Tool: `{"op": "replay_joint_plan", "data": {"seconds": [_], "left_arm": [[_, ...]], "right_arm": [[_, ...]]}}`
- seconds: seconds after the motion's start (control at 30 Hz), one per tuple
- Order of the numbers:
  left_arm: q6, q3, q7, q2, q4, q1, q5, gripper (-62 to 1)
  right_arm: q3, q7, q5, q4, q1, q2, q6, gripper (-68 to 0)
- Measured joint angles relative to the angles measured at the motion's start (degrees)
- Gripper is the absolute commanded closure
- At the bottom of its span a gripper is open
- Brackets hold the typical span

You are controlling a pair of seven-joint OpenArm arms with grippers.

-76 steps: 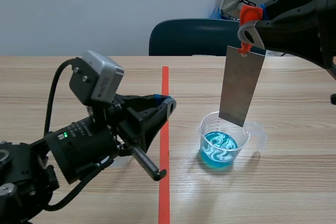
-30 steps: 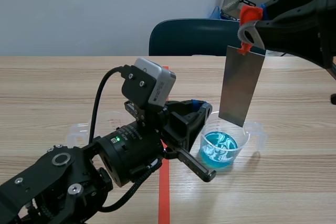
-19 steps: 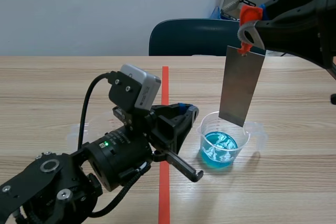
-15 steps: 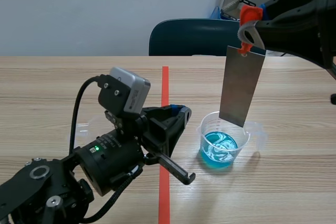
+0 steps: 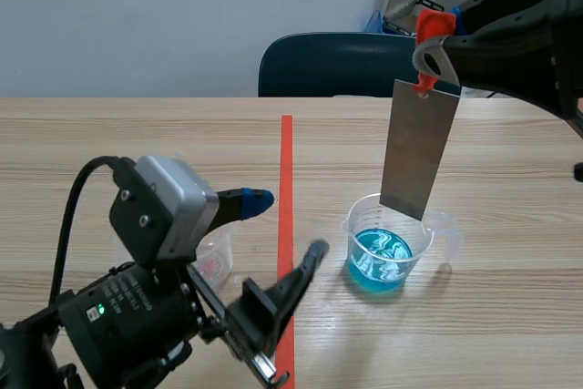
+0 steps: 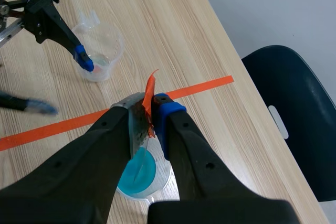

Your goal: Do the redox reaction experiment

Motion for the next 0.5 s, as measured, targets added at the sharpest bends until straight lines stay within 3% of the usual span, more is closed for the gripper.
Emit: {"op": "replay_joint_plan", "data": {"seconds": [0.07, 0.23, 0.5], "left_arm": [[-0.8, -0.6, -2.8, -0.2, 0.0, 1.7, 0.1, -62.3], [-3.6, -3.2, -14.1, -1.1, 0.0, 4.9, 6.6, -62.3], [-3.6, -6.8, -17.0, -1.2, 0.0, 9.0, 7.0, -62.3]], "right_arm": [[0.0, 0.0, 0.0, 0.0, 0.0, 0.0, 0.0, -0.4], [0.0, 0.0, 0.0, 0.0, 0.0, -0.1, 0.0, -0.4], [0.0, 0.0, 0.0, 0.0, 0.0, -0.1, 0.0, -0.4]]}}
